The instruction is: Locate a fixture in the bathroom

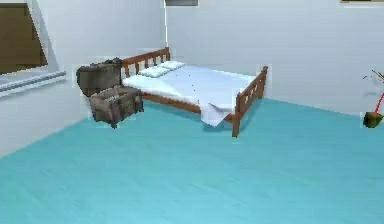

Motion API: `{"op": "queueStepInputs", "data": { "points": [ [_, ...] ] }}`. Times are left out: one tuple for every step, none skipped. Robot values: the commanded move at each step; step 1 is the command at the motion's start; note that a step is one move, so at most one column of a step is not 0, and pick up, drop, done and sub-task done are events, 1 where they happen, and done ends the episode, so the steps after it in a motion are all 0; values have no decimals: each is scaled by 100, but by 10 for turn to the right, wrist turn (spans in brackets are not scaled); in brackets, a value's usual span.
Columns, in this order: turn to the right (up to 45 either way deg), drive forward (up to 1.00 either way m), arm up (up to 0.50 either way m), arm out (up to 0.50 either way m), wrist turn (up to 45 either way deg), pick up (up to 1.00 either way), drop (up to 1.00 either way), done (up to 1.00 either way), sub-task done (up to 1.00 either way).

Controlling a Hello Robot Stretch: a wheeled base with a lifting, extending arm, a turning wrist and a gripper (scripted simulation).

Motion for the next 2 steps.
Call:
{"op": "queueStepInputs", "data": {
  "points": [
    [-450,0,0,0,0,0,0,0,0],
    [-450,0,0,0,0,0,0,0,0]
  ]
}}
